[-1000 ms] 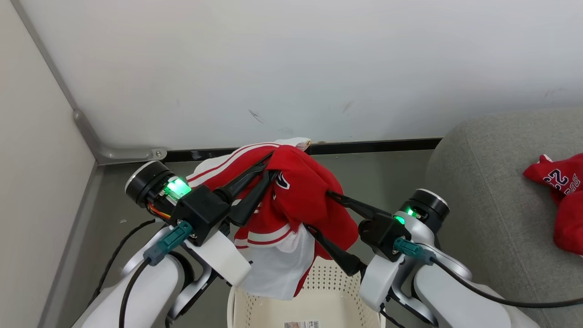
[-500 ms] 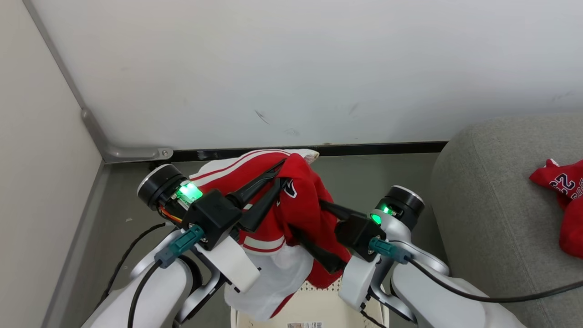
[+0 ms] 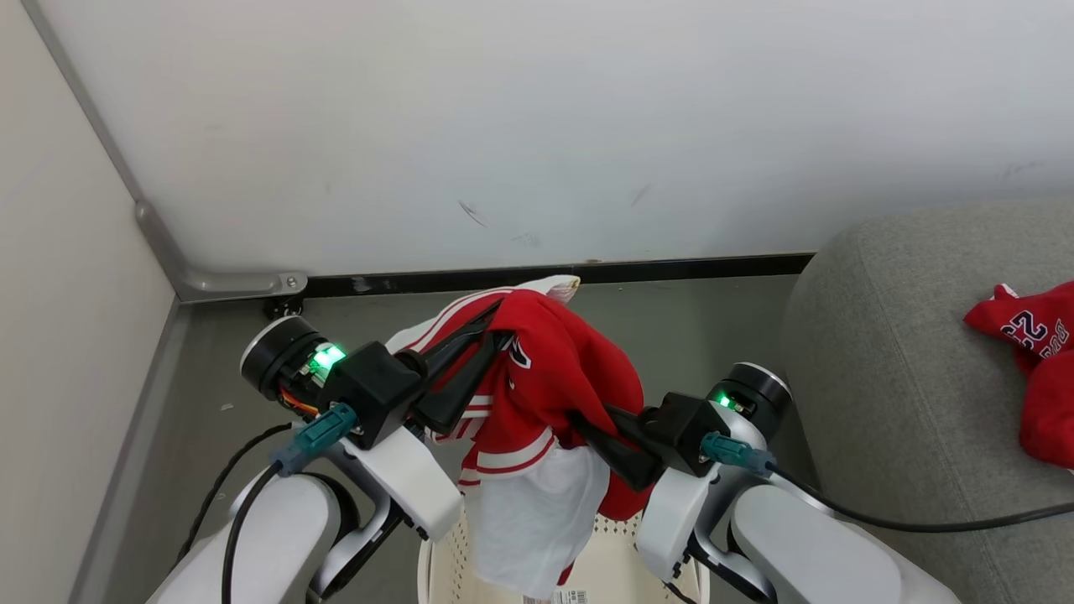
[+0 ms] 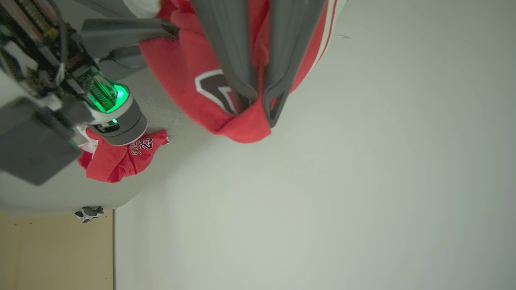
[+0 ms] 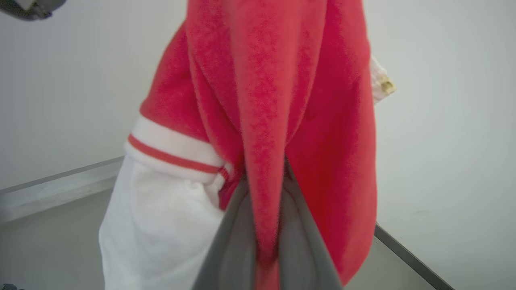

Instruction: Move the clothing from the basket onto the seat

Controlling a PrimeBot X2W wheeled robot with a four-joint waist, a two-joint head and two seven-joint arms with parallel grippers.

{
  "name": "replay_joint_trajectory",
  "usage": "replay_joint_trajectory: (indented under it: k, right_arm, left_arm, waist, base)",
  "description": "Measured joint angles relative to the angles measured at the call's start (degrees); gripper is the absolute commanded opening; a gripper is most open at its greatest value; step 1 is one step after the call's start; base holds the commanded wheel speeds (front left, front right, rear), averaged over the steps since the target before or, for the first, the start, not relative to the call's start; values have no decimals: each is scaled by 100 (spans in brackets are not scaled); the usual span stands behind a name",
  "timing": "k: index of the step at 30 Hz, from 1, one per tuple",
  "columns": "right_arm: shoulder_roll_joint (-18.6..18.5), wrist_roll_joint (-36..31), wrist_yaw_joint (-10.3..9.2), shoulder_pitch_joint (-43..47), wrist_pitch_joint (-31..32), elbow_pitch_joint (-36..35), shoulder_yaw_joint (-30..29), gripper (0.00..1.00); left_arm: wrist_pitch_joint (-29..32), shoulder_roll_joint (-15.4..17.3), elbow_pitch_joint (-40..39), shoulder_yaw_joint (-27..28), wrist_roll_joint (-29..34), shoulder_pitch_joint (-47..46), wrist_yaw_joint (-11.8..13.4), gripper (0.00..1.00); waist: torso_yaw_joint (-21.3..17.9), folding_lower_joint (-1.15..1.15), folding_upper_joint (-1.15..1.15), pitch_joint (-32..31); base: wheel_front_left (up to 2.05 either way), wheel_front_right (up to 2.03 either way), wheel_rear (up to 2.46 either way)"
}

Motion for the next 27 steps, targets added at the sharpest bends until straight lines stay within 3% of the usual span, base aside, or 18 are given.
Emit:
replay_joint_trajectory:
  k: [13, 16, 17, 18, 20, 27]
  right_arm:
    - [-154, 512, 0, 77, -116, 96, -377, 0]
    - [-152, 679, 0, 77, -179, 87, -502, 0]
    - [-153, 724, 0, 77, -204, 85, -528, 0]
    - [-154, 765, 0, 77, -208, 85, -568, 0]
    - [-174, 789, 0, 75, -213, 86, -647, 0]
    - [-304, 917, 0, 69, -328, 93, -984, 0]
  left_arm:
    - [115, -154, -26, 0, -608, 147, -175, 0]
    - [182, -182, -56, -44, -753, 147, -209, 31]
    - [224, -182, -63, -57, -782, 147, -225, 49]
    - [235, -183, -68, -62, -814, 148, -225, 75]
    - [259, -183, -88, -65, -889, 148, -227, 99]
    - [360, -167, -159, -131, -1068, 152, -276, 100]
  waist:
    - [-211, 0, 0, 45]
    - [-259, 0, 0, 58]
    - [-273, 0, 0, 62]
    - [-287, 0, 0, 67]
    - [-310, 0, 0, 76]
    - [-373, 0, 0, 108]
  base:
    - [0, 0, 0]
    - [0, 0, 0]
    - [0, 0, 0]
    - [0, 0, 0]
    - [0, 0, 0]
    - [0, 0, 0]
